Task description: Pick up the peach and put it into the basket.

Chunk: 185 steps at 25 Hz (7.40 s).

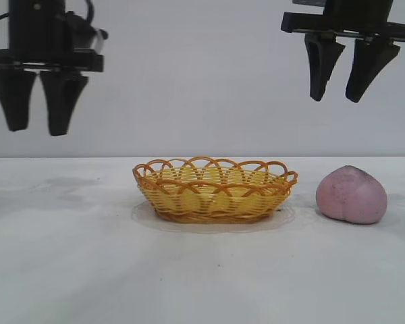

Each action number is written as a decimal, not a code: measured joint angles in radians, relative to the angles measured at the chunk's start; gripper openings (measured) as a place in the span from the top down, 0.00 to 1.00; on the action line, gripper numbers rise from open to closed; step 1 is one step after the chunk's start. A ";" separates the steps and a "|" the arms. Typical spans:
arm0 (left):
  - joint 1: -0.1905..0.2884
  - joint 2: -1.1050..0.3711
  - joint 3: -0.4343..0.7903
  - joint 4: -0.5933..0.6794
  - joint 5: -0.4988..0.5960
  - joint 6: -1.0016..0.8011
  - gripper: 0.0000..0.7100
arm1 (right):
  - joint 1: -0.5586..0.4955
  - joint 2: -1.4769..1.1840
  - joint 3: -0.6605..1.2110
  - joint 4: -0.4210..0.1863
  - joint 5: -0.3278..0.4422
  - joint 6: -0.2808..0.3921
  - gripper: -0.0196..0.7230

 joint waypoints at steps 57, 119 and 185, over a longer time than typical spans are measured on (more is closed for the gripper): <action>0.180 -2.003 1.172 -0.130 -0.057 0.080 0.43 | 0.000 0.000 0.000 0.000 0.026 0.000 0.52; 0.226 -2.090 1.182 -0.111 -0.080 0.075 0.43 | 0.036 0.218 -0.006 0.007 0.188 0.000 0.76; 0.226 -2.090 1.182 -0.111 -0.080 0.075 0.43 | -0.075 0.093 -0.200 -0.107 0.247 0.025 0.41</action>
